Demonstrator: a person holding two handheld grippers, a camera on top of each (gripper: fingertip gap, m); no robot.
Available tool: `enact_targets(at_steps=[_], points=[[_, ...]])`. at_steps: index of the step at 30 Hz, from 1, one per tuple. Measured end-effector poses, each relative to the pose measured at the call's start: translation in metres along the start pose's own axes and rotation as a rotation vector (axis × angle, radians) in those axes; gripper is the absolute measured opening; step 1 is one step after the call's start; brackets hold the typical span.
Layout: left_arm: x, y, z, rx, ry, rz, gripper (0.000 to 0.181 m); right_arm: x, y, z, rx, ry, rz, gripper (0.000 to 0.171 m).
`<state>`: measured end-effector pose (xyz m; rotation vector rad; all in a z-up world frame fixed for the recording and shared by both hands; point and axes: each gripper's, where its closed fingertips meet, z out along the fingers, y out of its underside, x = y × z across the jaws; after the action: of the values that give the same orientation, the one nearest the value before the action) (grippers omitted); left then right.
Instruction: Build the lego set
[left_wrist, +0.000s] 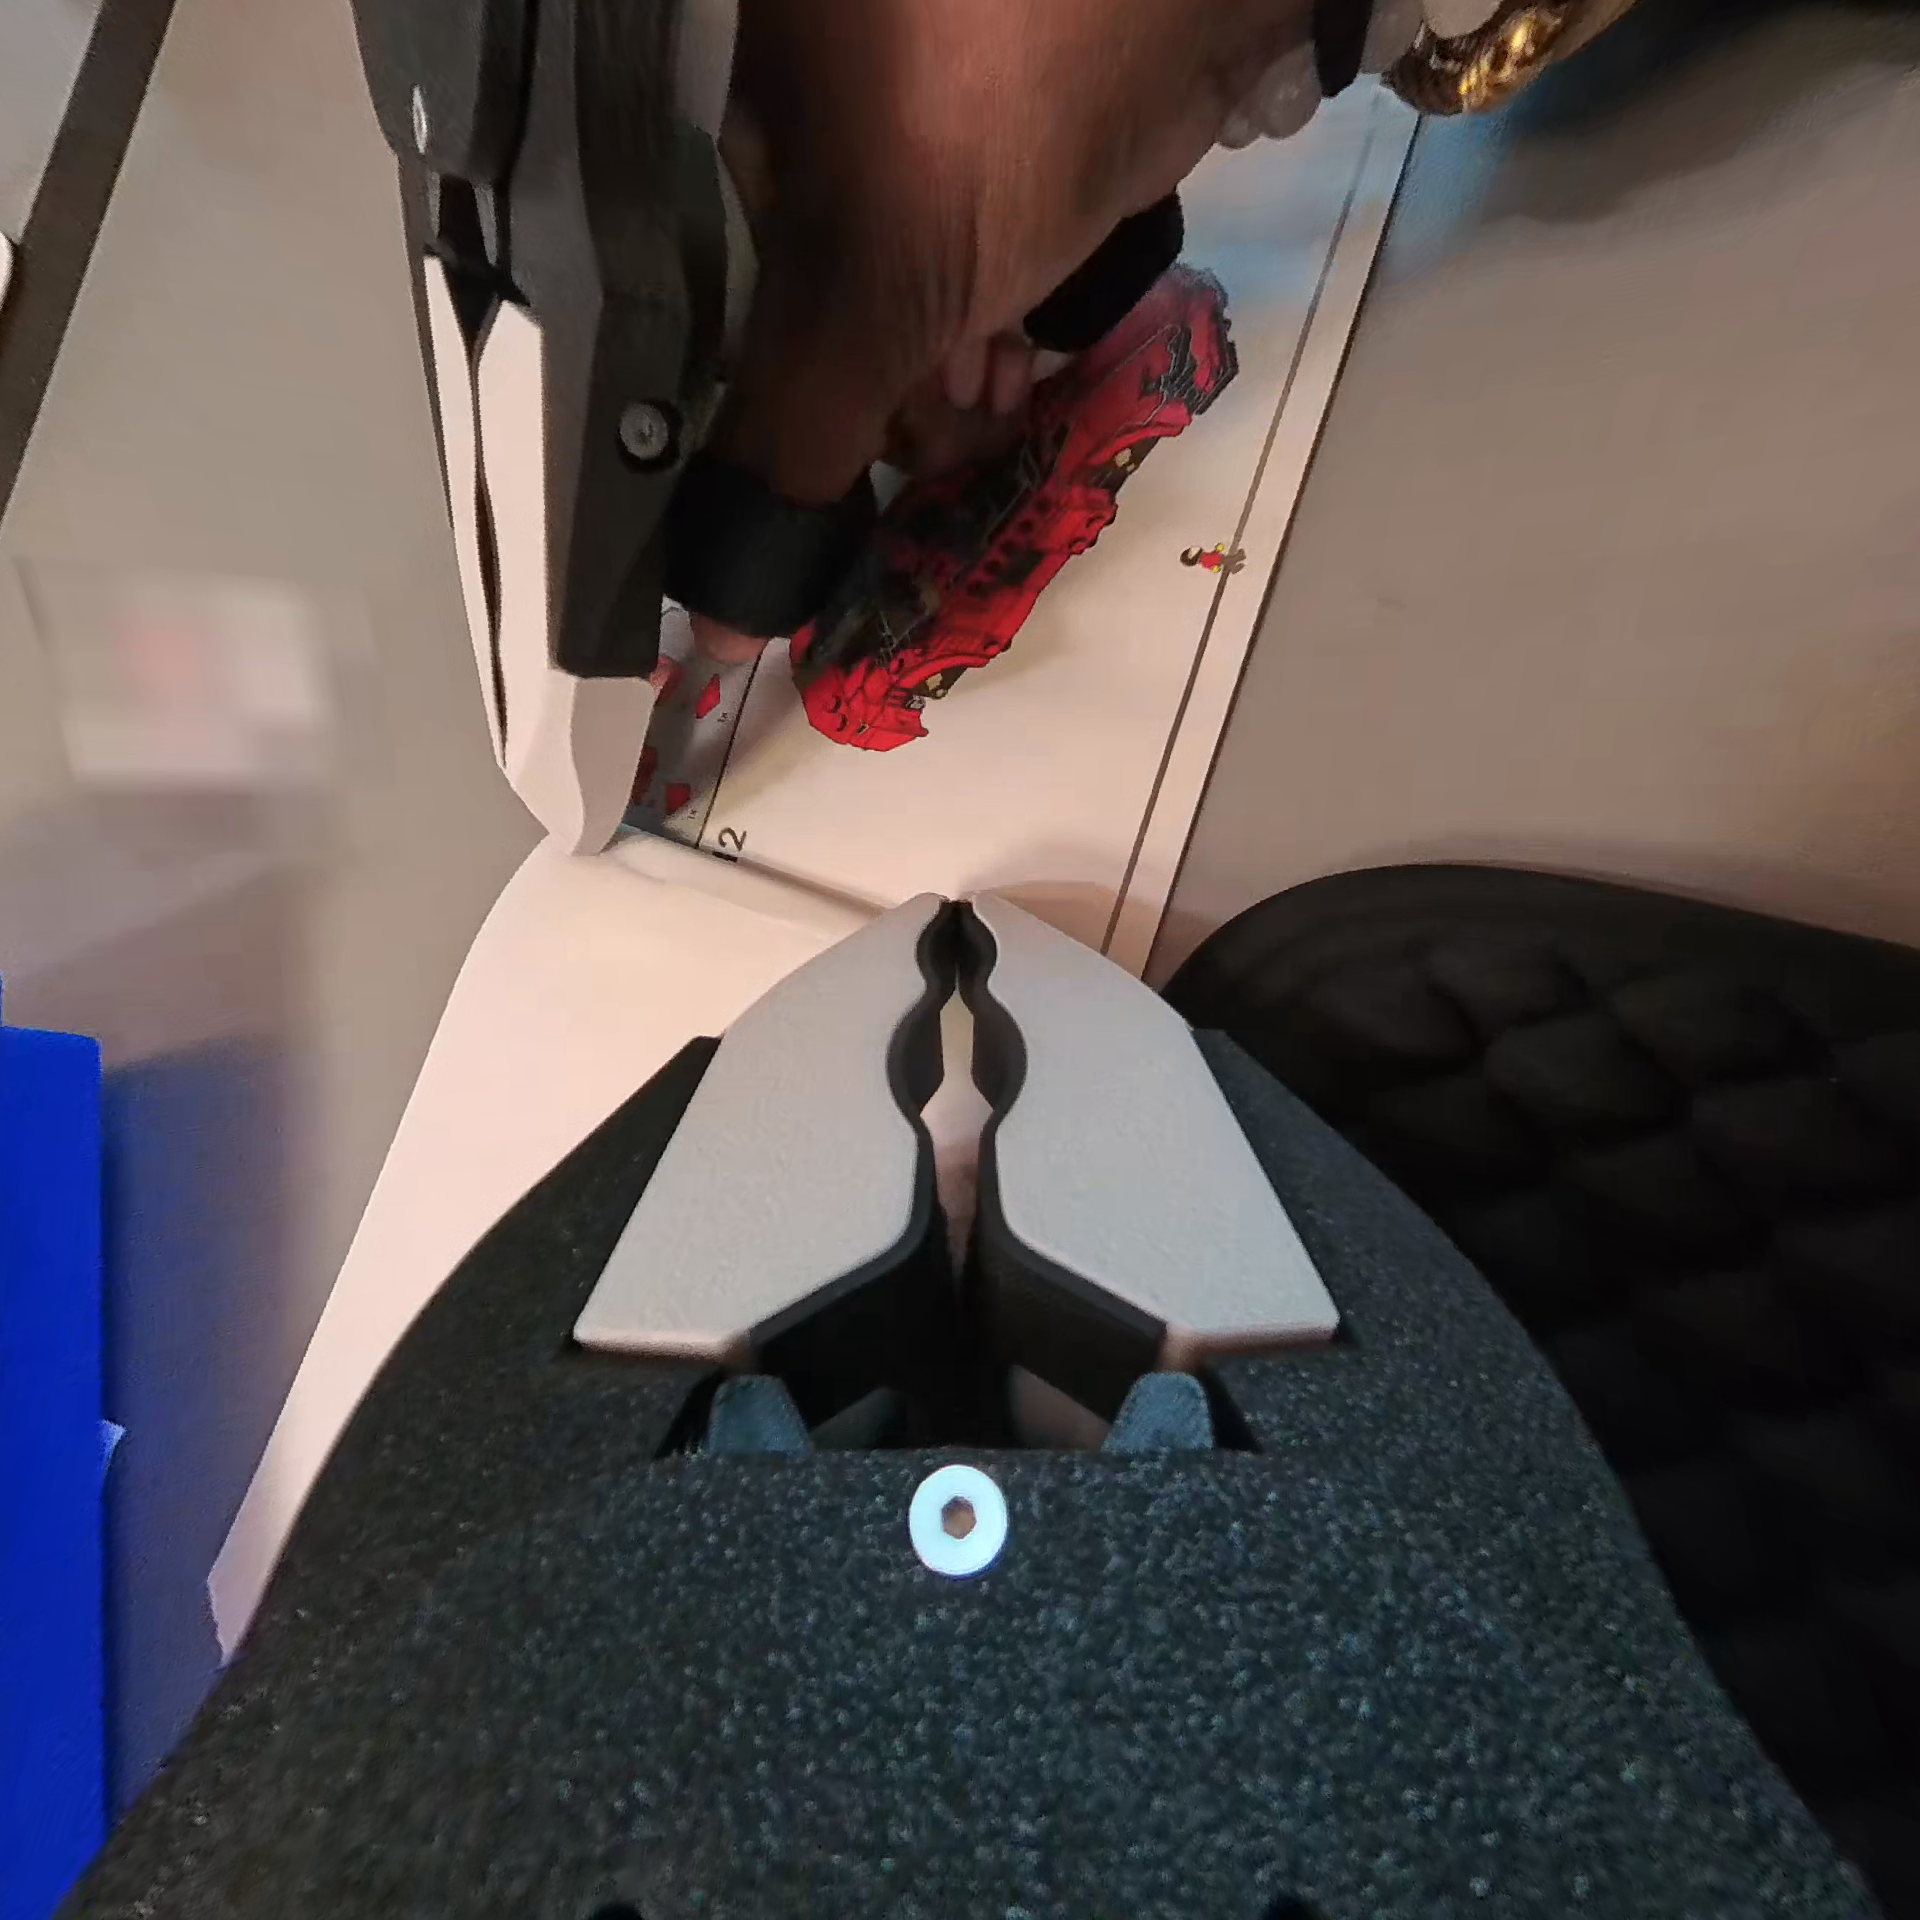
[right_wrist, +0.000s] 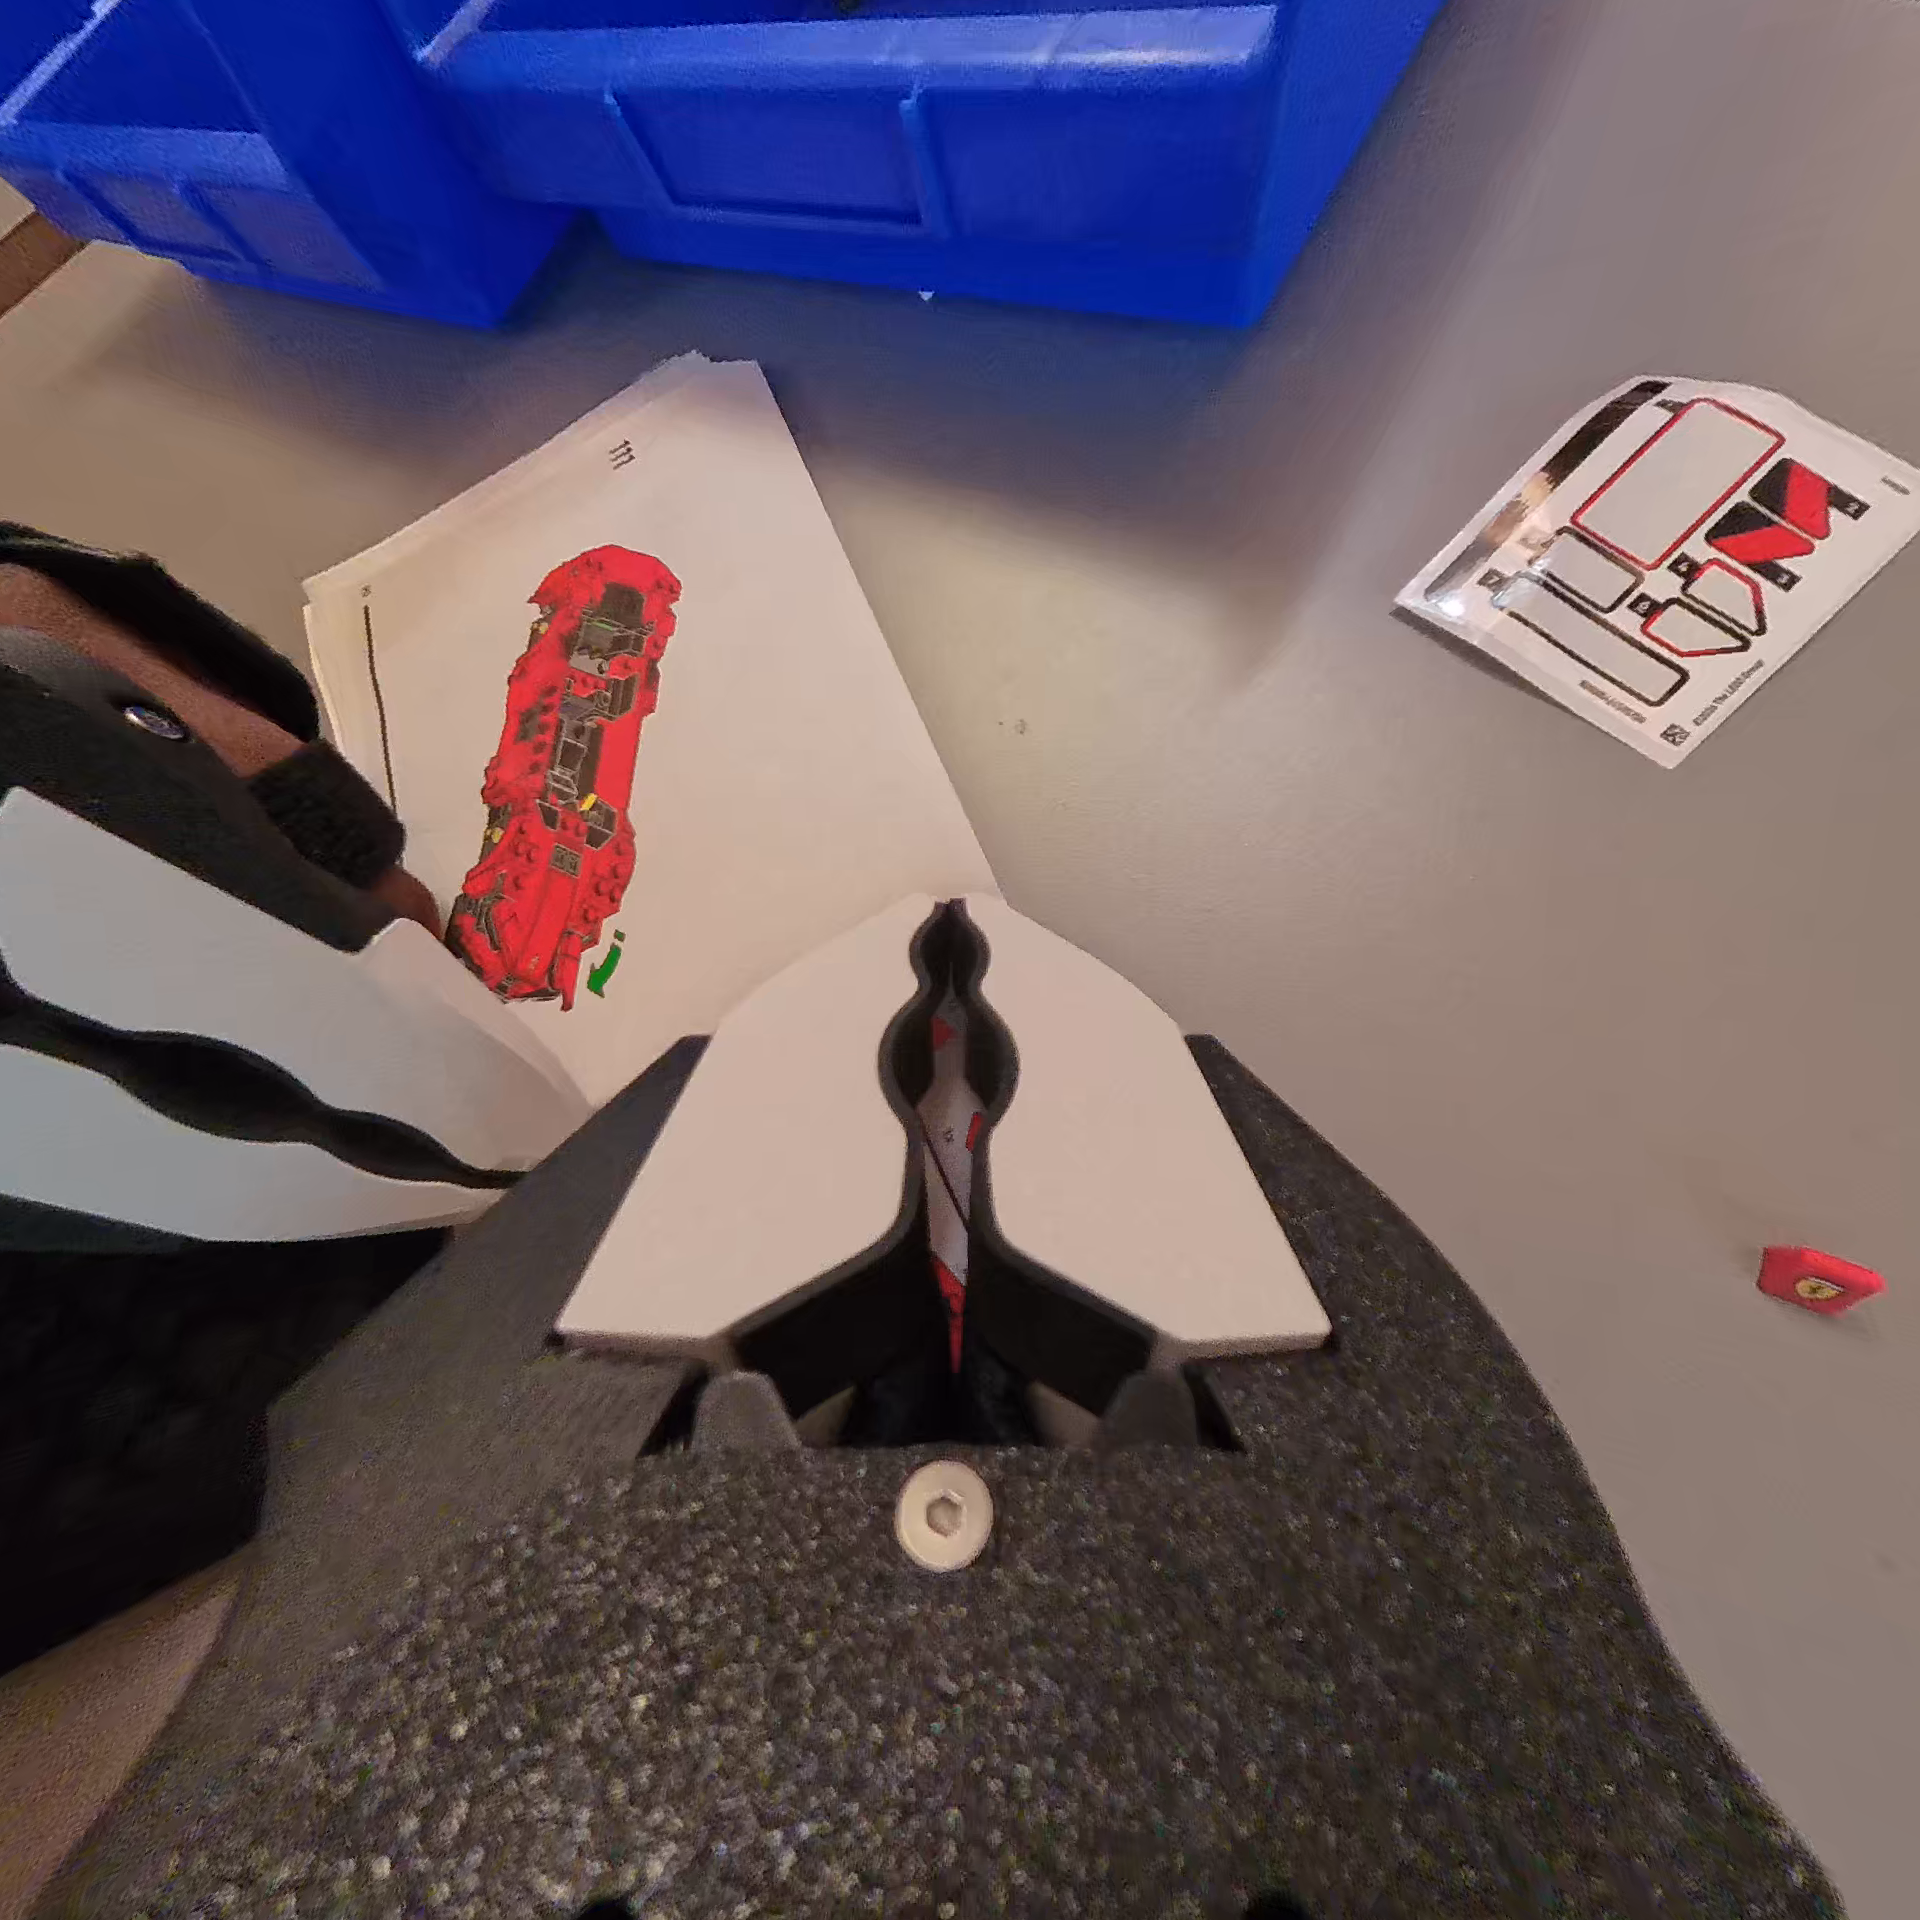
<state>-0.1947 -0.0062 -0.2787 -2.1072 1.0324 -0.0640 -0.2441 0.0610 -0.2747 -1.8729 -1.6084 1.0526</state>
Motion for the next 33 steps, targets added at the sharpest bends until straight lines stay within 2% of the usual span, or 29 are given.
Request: enact_targets(at_steps=[1, 3, 5, 6, 11, 13, 18, 22, 27, 30, 33], points=[[0.0, 0.0, 0.0, -0.001, 0.004, -0.005, 0.0, 0.0, 0.0, 0.0, 0.002, 0.002, -0.003, 0.0], [0.0, 0.0, 0.0, -0.001, 0.012, -0.015, 0.0, -0.001, -0.002, -0.003, 0.025, -0.022, 0.02, 0.0], [0.0, 0.0, 0.0, 0.005, 0.017, -0.025, 0.0, -0.016, -0.003, -0.011, 0.04, -0.178, 0.138, 0.0], [0.0, 0.0, 0.0, 0.007, 0.019, -0.026, 0.0, -0.025, 0.001, -0.017, 0.005, -0.255, 0.168, 0.0], [0.0, 0.0, 0.0, 0.016, 0.048, -0.048, 0.0, -0.051, 0.016, -0.019, -0.12, -0.415, 0.24, 0.0], [0.0, 0.0, 0.0, 0.016, 0.053, -0.05, 0.0, -0.05, 0.024, -0.013, -0.173, -0.374, 0.182, 0.0], [-0.002, 0.001, 0.0, 0.018, 0.056, -0.06, 0.0, -0.043, 0.022, -0.01, -0.158, -0.432, 0.262, 0.0], [-0.004, 0.002, 0.0, 0.013, 0.054, -0.062, 0.0, -0.026, 0.015, -0.004, -0.148, -0.334, 0.228, 0.0], [-0.004, 0.002, 0.0, 0.013, 0.047, -0.066, 0.0, 0.011, -0.003, 0.006, -0.056, -0.158, 0.237, 0.0], [-0.005, 0.002, 0.0, 0.015, 0.049, -0.07, 0.0, 0.025, -0.012, 0.011, -0.032, -0.041, 0.153, 0.0], [-0.005, 0.001, -0.001, 0.039, 0.044, -0.093, 0.0, 0.007, -0.031, -0.002, 0.117, -0.133, 0.119, 0.0]])
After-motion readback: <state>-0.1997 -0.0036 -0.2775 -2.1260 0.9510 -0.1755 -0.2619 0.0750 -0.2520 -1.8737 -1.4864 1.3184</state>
